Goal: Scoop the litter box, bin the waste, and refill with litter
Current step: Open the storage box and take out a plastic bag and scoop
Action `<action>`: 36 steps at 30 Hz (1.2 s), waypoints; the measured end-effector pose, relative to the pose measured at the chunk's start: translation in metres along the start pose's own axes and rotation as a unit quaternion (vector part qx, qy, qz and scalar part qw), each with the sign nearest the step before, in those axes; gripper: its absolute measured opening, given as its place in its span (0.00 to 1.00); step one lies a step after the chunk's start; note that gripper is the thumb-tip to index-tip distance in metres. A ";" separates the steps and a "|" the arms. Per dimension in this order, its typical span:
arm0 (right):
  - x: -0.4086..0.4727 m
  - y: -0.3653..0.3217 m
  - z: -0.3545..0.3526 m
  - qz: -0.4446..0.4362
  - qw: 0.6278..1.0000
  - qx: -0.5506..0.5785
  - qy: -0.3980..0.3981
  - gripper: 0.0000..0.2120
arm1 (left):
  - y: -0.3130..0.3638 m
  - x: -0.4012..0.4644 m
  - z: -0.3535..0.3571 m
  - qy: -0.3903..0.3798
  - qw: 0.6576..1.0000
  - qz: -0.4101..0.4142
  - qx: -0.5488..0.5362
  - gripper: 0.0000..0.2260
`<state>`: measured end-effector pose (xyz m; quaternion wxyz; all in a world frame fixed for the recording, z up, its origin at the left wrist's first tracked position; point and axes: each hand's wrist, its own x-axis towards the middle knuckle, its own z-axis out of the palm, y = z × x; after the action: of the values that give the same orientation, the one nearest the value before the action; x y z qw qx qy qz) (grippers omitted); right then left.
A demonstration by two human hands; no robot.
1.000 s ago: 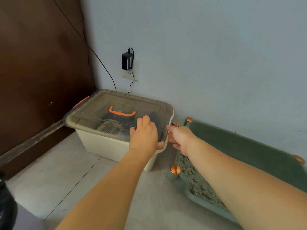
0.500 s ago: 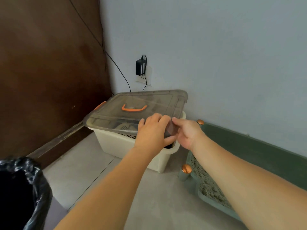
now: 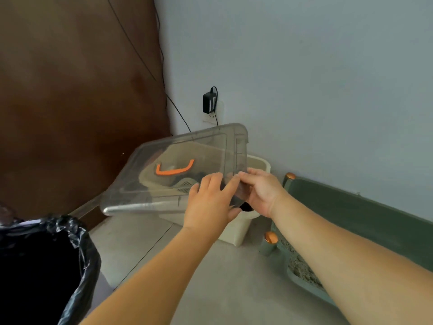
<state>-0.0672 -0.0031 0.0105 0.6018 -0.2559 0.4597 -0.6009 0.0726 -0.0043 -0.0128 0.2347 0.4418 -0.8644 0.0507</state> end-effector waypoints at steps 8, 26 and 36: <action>0.022 0.023 0.055 0.008 0.999 -0.029 -0.042 0.06 | -0.044 -0.017 -0.002 0.009 0.993 -0.082 -0.088 0.26; 0.010 0.047 -0.012 -0.041 0.528 -0.844 -0.090 0.10 | -0.067 -0.028 0.004 0.188 0.975 -0.047 -0.110 0.20; 0.000 0.039 -0.029 -0.012 0.521 -0.851 -0.073 0.12 | -0.048 -0.029 0.009 0.220 0.954 -0.066 -0.192 0.18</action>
<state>-0.0734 0.0097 -0.0357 0.1219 -0.6944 0.7035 0.0896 0.1213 -0.0148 -0.0395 0.5027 0.4222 -0.7535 -0.0360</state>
